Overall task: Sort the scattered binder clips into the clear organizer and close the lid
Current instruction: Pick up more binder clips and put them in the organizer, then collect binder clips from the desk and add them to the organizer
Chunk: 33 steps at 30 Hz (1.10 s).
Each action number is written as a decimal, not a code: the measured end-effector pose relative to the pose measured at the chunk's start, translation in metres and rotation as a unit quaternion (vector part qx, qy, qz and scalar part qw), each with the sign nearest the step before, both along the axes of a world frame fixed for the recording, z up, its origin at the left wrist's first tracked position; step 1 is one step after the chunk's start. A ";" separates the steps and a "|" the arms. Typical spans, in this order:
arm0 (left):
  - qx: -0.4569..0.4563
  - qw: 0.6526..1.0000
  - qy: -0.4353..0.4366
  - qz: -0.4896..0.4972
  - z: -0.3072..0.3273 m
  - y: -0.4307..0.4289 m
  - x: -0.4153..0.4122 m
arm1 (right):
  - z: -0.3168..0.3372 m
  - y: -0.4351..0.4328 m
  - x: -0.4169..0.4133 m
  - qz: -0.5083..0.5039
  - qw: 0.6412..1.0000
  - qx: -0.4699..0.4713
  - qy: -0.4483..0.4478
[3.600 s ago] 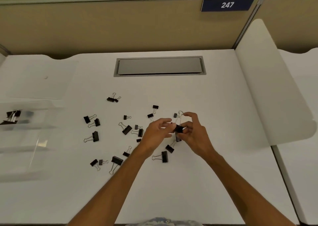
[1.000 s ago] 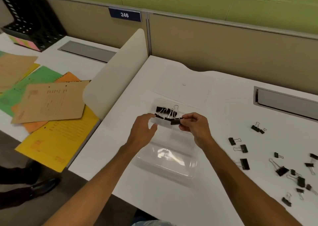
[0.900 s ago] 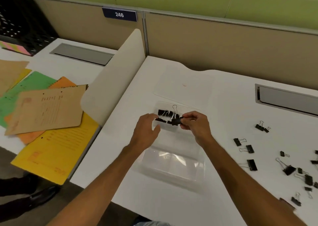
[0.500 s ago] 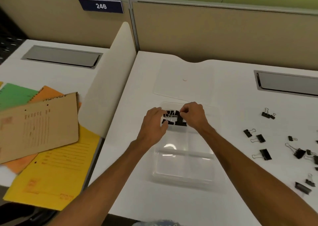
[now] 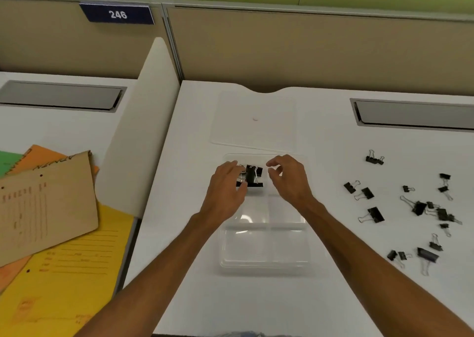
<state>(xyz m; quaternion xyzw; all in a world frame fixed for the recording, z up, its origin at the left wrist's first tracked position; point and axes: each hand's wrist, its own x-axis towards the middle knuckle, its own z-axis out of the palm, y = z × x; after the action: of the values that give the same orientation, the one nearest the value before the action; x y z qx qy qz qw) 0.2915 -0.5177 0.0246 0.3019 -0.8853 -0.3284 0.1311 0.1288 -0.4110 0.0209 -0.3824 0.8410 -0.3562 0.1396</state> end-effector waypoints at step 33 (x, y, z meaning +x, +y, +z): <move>0.016 0.996 -0.022 -0.084 -0.006 0.335 -0.137 | -0.016 0.400 -0.096 -0.108 0.993 -0.026 -0.044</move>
<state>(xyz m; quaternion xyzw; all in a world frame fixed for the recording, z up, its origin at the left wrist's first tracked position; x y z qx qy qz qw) 0.1546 -0.1827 0.0184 0.2358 -0.9049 -0.3454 0.0786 0.0326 -0.0113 0.0045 -0.2773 0.8610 -0.4069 0.1273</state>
